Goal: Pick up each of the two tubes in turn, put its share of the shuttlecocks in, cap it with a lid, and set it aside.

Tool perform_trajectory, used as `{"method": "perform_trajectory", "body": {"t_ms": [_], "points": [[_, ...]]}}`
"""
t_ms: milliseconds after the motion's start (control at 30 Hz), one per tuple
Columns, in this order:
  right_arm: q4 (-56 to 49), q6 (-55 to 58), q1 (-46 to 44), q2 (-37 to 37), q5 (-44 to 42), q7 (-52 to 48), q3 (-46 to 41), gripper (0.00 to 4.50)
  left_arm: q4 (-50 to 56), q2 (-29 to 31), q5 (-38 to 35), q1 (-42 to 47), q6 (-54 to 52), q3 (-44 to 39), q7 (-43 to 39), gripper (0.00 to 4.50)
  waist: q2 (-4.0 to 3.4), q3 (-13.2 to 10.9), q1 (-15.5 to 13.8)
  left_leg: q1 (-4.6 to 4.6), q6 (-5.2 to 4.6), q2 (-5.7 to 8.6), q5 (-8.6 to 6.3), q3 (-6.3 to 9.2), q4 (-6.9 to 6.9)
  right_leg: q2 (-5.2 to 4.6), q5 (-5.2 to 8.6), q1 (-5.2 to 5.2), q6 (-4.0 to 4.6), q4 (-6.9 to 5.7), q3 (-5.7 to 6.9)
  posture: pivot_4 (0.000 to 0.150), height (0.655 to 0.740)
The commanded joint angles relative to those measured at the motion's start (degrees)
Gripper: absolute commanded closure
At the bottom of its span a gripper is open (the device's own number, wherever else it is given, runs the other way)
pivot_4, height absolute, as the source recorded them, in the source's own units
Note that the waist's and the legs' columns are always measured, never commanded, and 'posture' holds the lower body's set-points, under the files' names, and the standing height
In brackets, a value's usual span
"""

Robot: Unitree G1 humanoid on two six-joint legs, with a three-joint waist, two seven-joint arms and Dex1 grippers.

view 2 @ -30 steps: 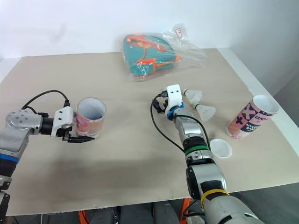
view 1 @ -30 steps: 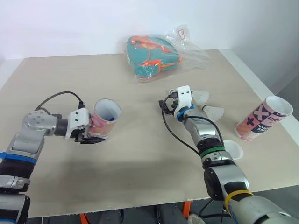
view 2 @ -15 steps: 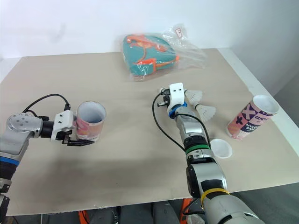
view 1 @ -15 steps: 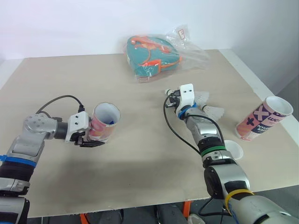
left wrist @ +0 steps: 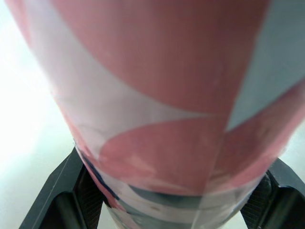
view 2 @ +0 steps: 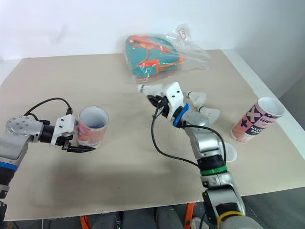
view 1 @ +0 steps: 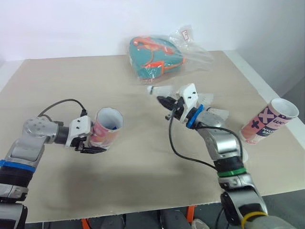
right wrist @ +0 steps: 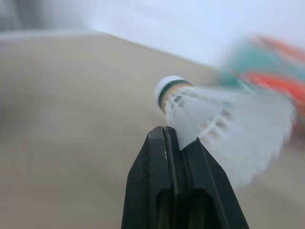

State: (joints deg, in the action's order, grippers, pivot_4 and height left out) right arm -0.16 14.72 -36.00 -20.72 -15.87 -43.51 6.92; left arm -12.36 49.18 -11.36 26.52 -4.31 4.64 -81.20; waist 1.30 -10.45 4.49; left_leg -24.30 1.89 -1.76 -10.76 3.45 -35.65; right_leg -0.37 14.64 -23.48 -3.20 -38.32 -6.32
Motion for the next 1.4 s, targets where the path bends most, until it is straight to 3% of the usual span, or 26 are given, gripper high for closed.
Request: {"method": "perform_trajectory", "body": {"t_ms": [33, 233, 567, 800, 900, 1067, 1200, 1400], "points": [[-16.0, 5.4, -1.9, -6.7, -7.5, -10.8, 1.0, 4.43, 1.1, 3.2, 0.4, -0.7, -0.7, 1.1, -3.6, 1.42, -0.03, 0.0, 0.0, -0.01, 0.0, 0.0, 0.0, 0.01, -0.02, 0.0, 0.0, -0.01, 0.0, 0.0, 0.0, 0.15, 0.7387], [-21.3, 8.7, -7.5, -9.1, -11.3, -14.2, 1.6, 4.43, -0.6, 6.2, 4.6, -0.3, 2.8, 3.8, -5.0, 1.42, -0.03, 0.0, 0.1, 0.3, -0.01, -0.28, 0.01, -0.1, -0.07, 0.21, 0.13, 0.06, -0.09, -0.1, 0.04, 0.15, 0.7387], [-14.7, 2.1, -12.3, -8.8, 6.7, -14.0, 16.2, 4.43, 1.1, 3.8, 3.0, 1.7, -0.7, 4.6, -4.5, 1.42, -0.03, 0.0, 0.0, 0.59, -0.01, -0.39, 0.01, -0.11, -0.07, 0.42, 0.48, 0.04, 0.19, -0.75, 0.02, 0.15, 0.7387], [-10.7, 1.2, -15.2, -5.1, 6.6, -15.5, 16.2, 4.43, 2.8, 3.1, 2.8, 1.7, -2.4, 4.8, -4.1, 1.42, -0.02, 0.0, -0.2, 0.54, -0.01, -0.34, 0.01, -0.09, -0.09, 0.36, 0.54, 0.05, 0.09, -0.75, 0.0, 0.15, 0.7387], [-9.4, 2.7, -15.8, -3.4, 4.0, -17.1, 15.5, 3.57, 3.7, 2.8, 2.6, 1.6, -3.2, 4.8, -3.7, 1.42, -0.02, 0.0, -0.3, 0.52, -0.01, -0.29, 0.01, -0.07, -0.09, 0.31, 0.56, 0.07, 0.06, -0.75, 0.0, 0.15, 0.7387], [-10.2, 6.4, -16.1, -2.6, -0.1, -18.9, 13.0, 1.16, 5.4, 2.5, 2.1, 1.0, -4.5, 4.6, -2.8, 1.42, -0.02, 0.0, -0.4, 0.49, -0.01, -0.13, 0.01, -0.04, -0.1, 0.16, 0.58, 0.07, 0.01, -0.75, 0.01, 0.15, 0.7387], [-10.8, 10.6, -14.0, -3.5, -6.3, -17.6, 5.8, 1.16, 6.7, 2.0, 1.8, 0.5, -4.9, 4.3, -2.0, 1.42, -0.01, 0.0, -0.6, 0.44, -0.01, 0.01, 0.01, -0.01, -0.11, -0.03, 0.58, 0.11, 0.01, -0.74, 0.03, 0.15, 0.7387], [-17.8, 19.5, -3.7, -9.0, -16.2, -9.0, -12.7, 1.16, 9.1, 0.7, -0.6, -0.6, -6.2, 2.6, -0.7, 1.42, 0.0, 0.0, -2.1, 0.26, 0.0, 0.11, 0.0, 0.07, -0.12, -0.14, 0.58, 0.08, 0.02, -0.68, 0.13, 0.15, 0.7387]]}}
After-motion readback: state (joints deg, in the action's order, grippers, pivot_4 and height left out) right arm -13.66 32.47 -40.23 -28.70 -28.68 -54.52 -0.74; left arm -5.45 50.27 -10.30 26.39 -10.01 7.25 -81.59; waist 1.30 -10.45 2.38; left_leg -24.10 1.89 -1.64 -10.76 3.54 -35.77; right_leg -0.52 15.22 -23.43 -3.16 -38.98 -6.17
